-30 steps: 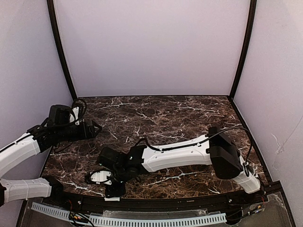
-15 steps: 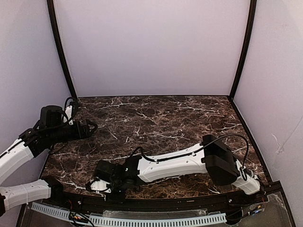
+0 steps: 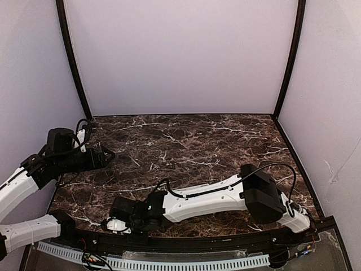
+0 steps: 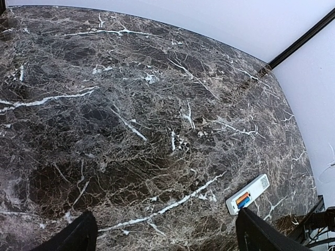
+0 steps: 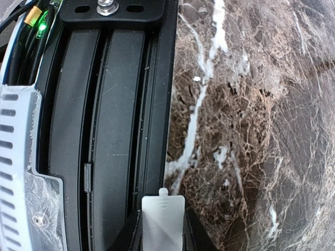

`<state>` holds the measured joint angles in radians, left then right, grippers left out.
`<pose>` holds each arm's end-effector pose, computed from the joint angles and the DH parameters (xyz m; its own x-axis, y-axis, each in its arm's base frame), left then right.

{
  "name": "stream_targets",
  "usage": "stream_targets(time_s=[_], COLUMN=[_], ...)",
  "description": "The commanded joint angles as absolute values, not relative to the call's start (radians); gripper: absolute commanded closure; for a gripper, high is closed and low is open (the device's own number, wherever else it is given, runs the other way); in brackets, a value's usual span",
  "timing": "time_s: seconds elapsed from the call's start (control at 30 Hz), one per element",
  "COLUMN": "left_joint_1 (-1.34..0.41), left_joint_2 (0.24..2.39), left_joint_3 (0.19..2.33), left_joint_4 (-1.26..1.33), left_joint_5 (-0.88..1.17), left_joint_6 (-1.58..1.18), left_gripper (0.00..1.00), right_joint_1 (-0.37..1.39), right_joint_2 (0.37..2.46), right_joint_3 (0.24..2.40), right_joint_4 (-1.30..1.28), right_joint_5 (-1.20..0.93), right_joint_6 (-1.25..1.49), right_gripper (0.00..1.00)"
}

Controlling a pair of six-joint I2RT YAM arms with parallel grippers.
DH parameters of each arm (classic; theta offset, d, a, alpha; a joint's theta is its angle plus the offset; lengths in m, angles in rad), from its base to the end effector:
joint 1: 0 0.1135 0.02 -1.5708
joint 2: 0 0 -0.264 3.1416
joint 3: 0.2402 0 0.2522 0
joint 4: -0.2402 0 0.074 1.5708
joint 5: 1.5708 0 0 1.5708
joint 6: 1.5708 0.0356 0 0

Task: Load the batteries into the remote control
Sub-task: Pick up the battery cover at the center of the board, then pass from the right arm to the left

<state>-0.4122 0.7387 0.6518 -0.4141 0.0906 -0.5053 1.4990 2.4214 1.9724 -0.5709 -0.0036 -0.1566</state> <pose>0.1545 -0.0711 0.2772 -0.6134 -0.2579 -0.7465 0.1997 0.8638 -0.4626 0.0374 0.5212 0.1420 0.0952 -0.8504 -0.5175 -0.9949 -0.0635 -0.0786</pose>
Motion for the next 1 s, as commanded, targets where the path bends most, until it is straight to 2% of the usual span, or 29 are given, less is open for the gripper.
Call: stream_targets(time_s=[0.0,0.17,0.4,0.67,0.83,0.97], left_joint_1=[-0.405,-0.405,-0.405,-0.406,-0.446,-0.598], left_joint_2=[0.733,0.740,0.738,0.743,0.758,0.896], left_joint_3=[0.641,0.633,0.604,0.464,0.380,0.421], left_joint_4=[-0.436,-0.396,-0.295,0.048,0.269,0.310], left_joint_5=[0.122,0.147,0.142,0.261,0.198,0.080], left_joint_6=[-0.504,-0.483,-0.458,-0.443,-0.470,-0.362], left_gripper=[0.07,0.07,0.07,0.10,0.17,0.17], right_joint_1=[1.493,1.431,1.281,1.009,0.913,0.896], right_joint_2=[2.379,2.266,2.074,1.847,1.826,1.862], right_joint_3=[1.935,1.871,1.673,1.420,1.391,1.411], right_joint_4=[-0.641,-0.579,-0.393,-0.082,0.044,0.085], right_joint_5=[0.005,-0.057,-0.156,-0.300,-0.314,-0.303], right_joint_6=[-0.129,-0.098,-0.053,0.145,0.282,0.338], right_gripper=[0.79,0.79,0.80,0.80,0.78,0.77])
